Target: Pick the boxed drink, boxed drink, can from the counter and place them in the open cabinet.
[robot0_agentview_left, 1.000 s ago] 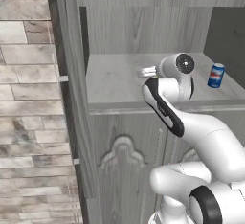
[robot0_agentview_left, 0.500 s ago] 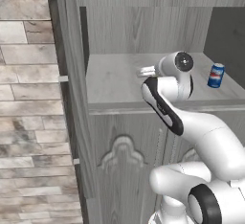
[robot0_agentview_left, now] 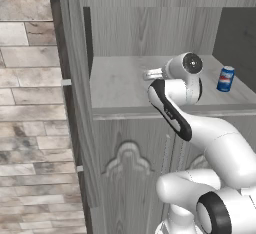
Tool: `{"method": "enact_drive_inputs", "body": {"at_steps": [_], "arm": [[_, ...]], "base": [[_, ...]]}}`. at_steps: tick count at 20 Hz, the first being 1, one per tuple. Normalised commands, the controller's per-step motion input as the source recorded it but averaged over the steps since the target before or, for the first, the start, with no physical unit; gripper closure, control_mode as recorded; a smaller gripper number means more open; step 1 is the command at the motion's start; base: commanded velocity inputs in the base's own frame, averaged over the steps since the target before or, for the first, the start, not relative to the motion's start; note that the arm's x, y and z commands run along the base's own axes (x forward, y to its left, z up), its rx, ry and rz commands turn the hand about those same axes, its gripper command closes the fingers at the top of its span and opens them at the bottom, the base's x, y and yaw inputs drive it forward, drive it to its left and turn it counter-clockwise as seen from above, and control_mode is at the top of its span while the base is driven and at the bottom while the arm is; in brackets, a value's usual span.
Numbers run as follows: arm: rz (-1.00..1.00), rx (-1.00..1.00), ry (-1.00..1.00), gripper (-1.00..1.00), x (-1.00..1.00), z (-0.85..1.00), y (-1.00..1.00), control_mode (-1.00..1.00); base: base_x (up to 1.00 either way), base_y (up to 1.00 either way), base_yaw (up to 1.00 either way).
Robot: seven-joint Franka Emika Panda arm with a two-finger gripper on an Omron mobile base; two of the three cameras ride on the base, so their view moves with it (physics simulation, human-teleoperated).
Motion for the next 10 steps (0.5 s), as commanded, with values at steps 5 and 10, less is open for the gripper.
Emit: {"method": "enact_drive_inputs", "body": {"at_steps": [5,10], "arm": [[0.00,0.00,0.01,-1.00,-0.10,0.00,0.00,-1.00],[0.00,0.00,0.00,-1.00,-0.29,0.00,0.00,-1.00]], "base": [[0.00,0.00,0.00],[0.00,0.00,0.00]]}}
